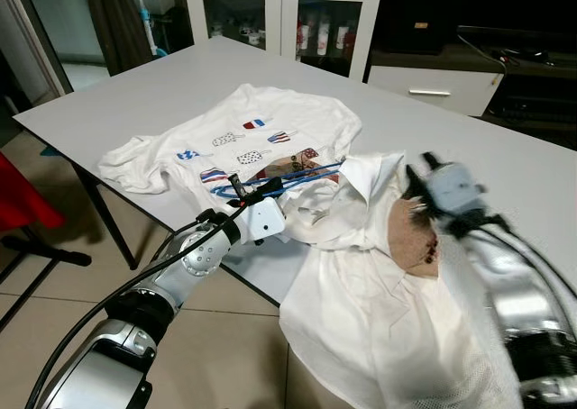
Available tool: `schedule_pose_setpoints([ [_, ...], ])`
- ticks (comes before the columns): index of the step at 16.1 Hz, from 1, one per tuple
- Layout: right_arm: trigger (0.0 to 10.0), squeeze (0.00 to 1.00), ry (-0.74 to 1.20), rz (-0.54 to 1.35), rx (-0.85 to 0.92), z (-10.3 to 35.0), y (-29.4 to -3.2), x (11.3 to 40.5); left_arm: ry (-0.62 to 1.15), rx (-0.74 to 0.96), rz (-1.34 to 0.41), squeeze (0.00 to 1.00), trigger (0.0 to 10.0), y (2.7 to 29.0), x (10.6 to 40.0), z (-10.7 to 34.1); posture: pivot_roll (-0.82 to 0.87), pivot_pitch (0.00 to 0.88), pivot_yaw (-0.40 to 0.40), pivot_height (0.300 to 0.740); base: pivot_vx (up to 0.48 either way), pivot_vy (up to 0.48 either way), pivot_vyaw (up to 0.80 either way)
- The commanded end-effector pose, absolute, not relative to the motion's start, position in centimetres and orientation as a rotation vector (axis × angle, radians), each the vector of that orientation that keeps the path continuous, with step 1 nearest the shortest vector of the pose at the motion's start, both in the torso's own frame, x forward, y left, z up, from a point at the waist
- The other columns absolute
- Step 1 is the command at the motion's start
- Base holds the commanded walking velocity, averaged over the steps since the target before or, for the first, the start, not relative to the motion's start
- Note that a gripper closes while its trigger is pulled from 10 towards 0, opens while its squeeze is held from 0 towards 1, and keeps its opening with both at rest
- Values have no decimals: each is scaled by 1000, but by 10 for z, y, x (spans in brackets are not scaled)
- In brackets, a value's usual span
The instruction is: Hang hanger
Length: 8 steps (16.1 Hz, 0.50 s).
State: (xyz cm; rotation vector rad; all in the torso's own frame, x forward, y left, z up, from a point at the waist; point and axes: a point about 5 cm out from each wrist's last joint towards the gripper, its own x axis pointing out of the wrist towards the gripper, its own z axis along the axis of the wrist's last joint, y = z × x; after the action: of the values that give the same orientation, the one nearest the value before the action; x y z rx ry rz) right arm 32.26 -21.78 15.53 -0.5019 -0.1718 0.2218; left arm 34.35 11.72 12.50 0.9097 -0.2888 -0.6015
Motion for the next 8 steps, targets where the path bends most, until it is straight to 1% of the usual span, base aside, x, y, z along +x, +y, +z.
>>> schedule_pose_setpoints([
  [1,10000,0,-185,216,-459,161,-226,318,-284,915,-609,0,0,116,342,122,34,14,-11,740,0,0,0],
  [2,10000,812,-173,241,-411,162,-229,315,-285,914,-612,0,0,115,342,122,30,15,-10,740,0,0,0],
  [3,10000,1000,-166,271,-323,161,-226,314,-286,914,-616,0,0,114,343,122,27,13,-10,740,0,0,0],
  [5,10000,1000,-167,379,-195,163,-212,308,-291,911,-621,0,0,111,343,123,25,14,-8,740,0,0,0],
  [6,10000,1000,-169,402,-164,164,-209,307,-292,911,-622,0,0,111,343,123,25,14,-8,740,0,0,0],
  [7,10000,0,-169,427,-120,166,-206,306,-293,912,-625,0,0,110,343,123,25,15,-8,740,0,0,0],
  [8,10000,0,-156,453,-96,165,-204,304,-294,910,-627,0,0,110,342,123,27,14,-9,740,0,0,0],
])
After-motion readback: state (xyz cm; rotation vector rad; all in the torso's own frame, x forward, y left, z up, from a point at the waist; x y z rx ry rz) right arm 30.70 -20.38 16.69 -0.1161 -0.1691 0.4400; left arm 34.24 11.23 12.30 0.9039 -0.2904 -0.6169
